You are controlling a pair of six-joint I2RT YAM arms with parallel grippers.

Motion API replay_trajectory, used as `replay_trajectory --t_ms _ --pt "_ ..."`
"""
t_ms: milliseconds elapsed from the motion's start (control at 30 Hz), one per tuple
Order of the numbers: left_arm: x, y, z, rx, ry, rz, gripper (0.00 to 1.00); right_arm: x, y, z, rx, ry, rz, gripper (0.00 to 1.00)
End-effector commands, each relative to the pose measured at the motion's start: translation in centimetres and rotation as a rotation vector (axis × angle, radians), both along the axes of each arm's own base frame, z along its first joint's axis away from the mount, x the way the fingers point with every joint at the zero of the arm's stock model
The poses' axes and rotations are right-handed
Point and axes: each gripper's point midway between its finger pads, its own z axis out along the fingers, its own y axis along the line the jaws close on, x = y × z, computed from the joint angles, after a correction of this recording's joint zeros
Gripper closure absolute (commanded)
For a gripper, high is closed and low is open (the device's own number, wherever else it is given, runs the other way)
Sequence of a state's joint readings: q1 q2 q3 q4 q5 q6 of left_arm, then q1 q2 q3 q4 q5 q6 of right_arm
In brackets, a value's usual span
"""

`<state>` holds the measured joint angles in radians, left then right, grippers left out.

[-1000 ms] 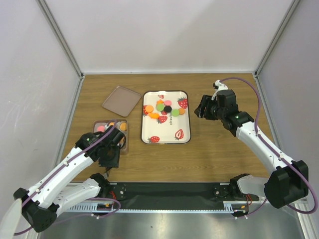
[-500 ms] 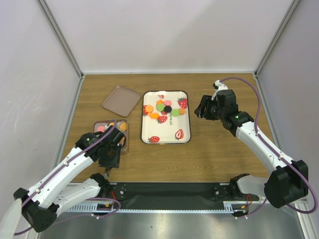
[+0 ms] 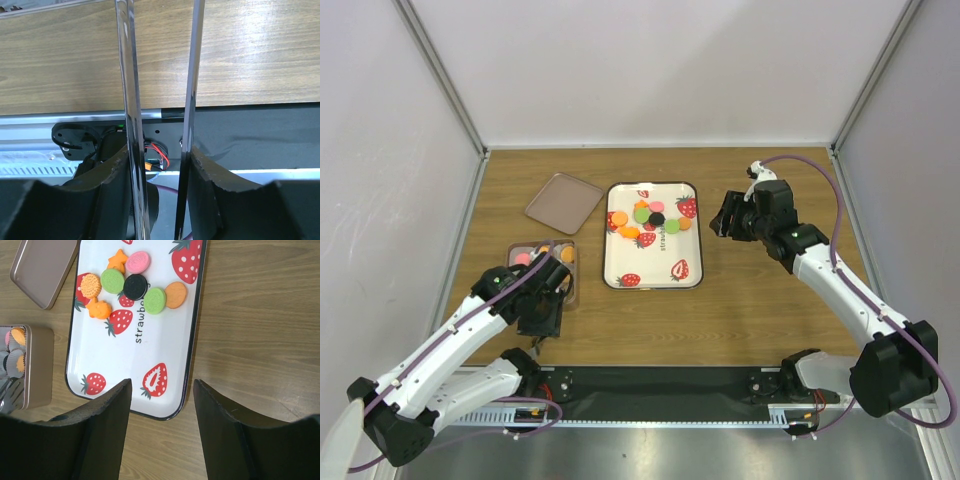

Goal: Pack the cookies

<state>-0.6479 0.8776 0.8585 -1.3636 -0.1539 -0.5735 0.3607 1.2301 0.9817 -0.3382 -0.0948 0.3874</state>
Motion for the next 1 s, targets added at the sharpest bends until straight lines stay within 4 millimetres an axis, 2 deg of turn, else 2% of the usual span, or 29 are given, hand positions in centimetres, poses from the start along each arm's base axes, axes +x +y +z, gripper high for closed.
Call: replay_trajectory --t_ms 0,267,467,667,833,900,967 --pt "-1.6 1.1 1.0 0.04 0.054 -0.03 0.53 0.5 0.2 0.8 0.0 -0.038 0.008 0.42" --pt "-1.1 1.2 1.4 0.047 0.03 -0.022 0.53 0.5 0.2 0.9 0.0 -0.04 0.008 0.42" --pt "0.3 1.0 2.8 0.052 -0.029 0.0 0.53 0.5 0.2 0.9 0.002 -0.039 0.009 0.42" --pt "2.5 0.4 5.4 0.045 -0.116 0.027 0.53 0.6 0.2 1.0 0.003 -0.042 0.004 0.42" --pt "5.0 -0.5 8.4 0.027 -0.21 0.042 0.53 0.6 0.1 1.2 0.005 -0.047 0.002 0.42" --pt "6.5 -1.8 9.9 -0.011 -0.254 0.032 0.53 0.6 0.3 1.5 0.016 -0.051 0.008 0.42" --pt "8.3 -4.0 11.7 -0.091 -0.318 0.02 0.54 0.7 0.1 1.8 0.017 -0.054 0.007 0.42"
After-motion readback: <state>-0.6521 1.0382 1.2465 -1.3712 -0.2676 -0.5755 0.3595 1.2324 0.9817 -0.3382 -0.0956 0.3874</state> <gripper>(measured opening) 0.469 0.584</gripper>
